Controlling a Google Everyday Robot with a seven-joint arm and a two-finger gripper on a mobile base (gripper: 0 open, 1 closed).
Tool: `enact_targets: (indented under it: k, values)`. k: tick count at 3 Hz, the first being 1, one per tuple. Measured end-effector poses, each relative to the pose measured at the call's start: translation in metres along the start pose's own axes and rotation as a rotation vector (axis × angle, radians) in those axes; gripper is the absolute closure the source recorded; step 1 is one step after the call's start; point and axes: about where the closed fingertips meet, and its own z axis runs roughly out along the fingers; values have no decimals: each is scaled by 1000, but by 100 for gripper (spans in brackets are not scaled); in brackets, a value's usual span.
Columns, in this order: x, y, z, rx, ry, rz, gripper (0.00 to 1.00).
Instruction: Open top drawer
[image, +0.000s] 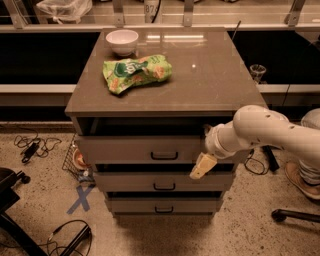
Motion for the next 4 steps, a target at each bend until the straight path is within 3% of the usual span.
enact_targets:
  k: [1, 3, 4]
  values:
    - [5, 21, -21, -9, 65, -5, 21]
    - [17, 110, -98, -62, 321, -6, 67]
    - [16, 116, -108, -61, 340, -5, 71]
